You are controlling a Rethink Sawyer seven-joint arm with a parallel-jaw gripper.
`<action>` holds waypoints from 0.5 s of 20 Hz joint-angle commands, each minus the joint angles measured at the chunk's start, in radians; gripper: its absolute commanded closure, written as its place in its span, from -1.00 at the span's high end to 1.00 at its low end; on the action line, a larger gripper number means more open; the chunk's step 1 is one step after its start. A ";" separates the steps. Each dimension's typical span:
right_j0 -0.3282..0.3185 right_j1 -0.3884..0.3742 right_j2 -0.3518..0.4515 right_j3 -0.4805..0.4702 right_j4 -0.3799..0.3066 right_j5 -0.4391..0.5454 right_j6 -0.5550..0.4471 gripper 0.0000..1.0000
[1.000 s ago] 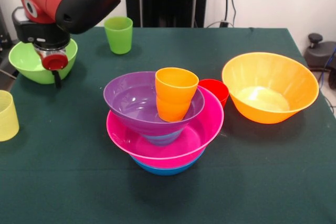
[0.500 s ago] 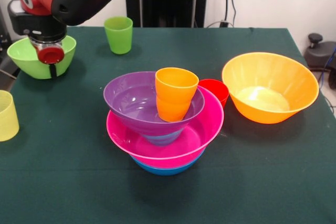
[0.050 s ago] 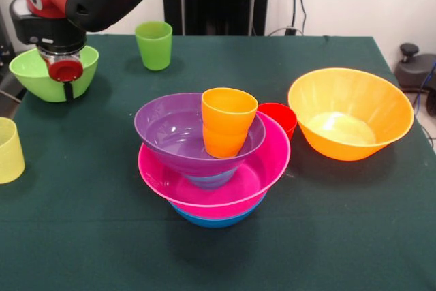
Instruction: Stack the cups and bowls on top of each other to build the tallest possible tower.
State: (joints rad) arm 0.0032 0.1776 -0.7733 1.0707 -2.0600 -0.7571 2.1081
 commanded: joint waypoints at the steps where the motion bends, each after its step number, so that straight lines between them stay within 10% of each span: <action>1: 0.028 0.031 0.169 0.023 0.007 0.011 -0.141 -1.00; 10: 0.126 0.000 0.055 0.039 -0.034 -0.020 -0.014 -1.00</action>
State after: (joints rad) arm 0.0587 0.1754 -0.7957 1.1053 -2.0726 -0.7570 2.1081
